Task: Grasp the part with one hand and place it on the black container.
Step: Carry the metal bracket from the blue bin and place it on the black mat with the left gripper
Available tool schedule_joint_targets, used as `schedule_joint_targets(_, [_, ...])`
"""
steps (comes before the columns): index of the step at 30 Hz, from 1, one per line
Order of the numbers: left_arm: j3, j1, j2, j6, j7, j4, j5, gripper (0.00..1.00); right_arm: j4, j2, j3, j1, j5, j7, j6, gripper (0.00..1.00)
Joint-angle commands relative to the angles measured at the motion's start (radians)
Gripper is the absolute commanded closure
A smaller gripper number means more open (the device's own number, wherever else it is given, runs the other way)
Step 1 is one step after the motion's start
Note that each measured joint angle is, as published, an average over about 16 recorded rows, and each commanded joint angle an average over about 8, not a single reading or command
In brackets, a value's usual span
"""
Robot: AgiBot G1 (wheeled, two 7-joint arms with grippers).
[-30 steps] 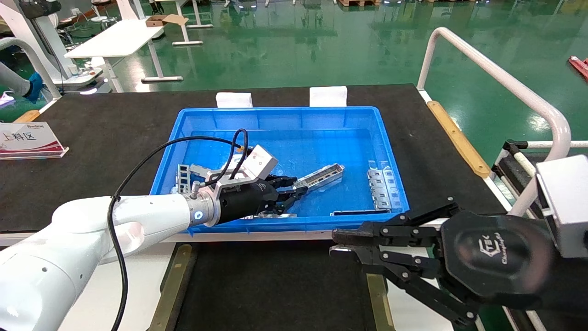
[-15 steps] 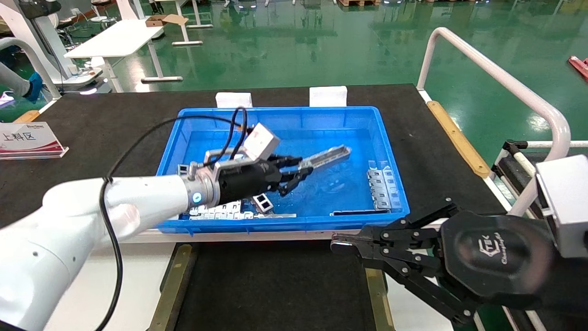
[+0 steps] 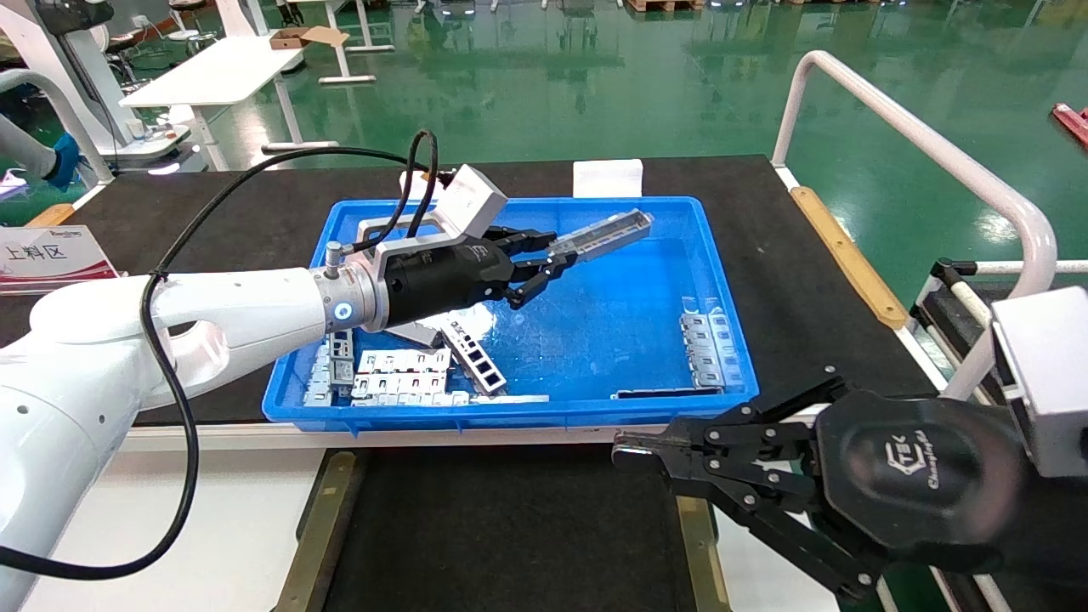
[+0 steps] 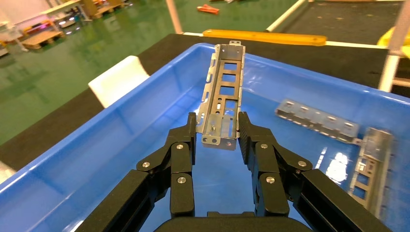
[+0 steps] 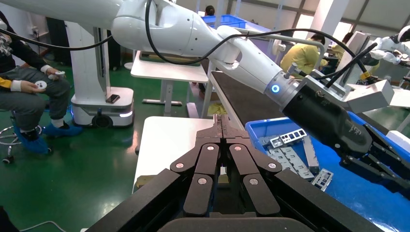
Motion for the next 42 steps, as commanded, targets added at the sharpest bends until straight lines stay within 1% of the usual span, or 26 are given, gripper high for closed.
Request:
schedule_joint_targets(1, [0.000,-0.006,-0.001,0.016,0.008,0.009,-0.004,1.00,0.000,0.000,0.000,0.000,0.000,0.000,0.000,1.00])
schedule_joint_targets(16, [-0.011,0.014,-0.079,0.440,0.053,0.031,-0.040,1.00,0.000,0.000,-0.001,0.000,0.001,-0.001,0.000,1.00])
schedule_joint_targets(19, [-0.013,0.031,-0.094,0.522,0.049,0.029,-0.048,1.00,0.000,0.000,-0.001,0.000,0.001,-0.001,0.001,1.00])
schedule_joint_targets(22, [-0.014,0.065,-0.108,0.578,0.038,0.017,-0.057,1.00,0.000,0.001,-0.001,0.000,0.001,-0.001,0.001,1.00])
schedule_joint_targets(26, [-0.018,0.149,-0.133,0.605,0.001,-0.034,-0.092,1.00,0.000,0.001,-0.002,0.000,0.001,-0.001,0.001,1.00])
schedule_joint_targets(30, [-0.024,0.264,-0.170,0.605,-0.050,-0.115,-0.152,1.00,0.000,0.001,-0.002,0.000,0.001,-0.001,0.001,1.00])
schedule_joint_targets(33, [-0.029,0.343,-0.199,0.596,-0.069,-0.155,-0.195,1.00,0.000,0.001,-0.002,0.000,0.001,-0.001,0.001,1.00])
schedule_joint_targets(37, [-0.037,0.425,-0.224,0.579,-0.070,-0.163,-0.234,1.00,0.000,0.001,-0.002,0.000,0.002,-0.001,0.001,1.00])
schedule_joint_targets(42, [-0.039,0.495,-0.239,0.559,-0.066,-0.153,-0.250,1.00,0.000,0.001,-0.002,0.001,0.002,-0.001,0.001,1.00])
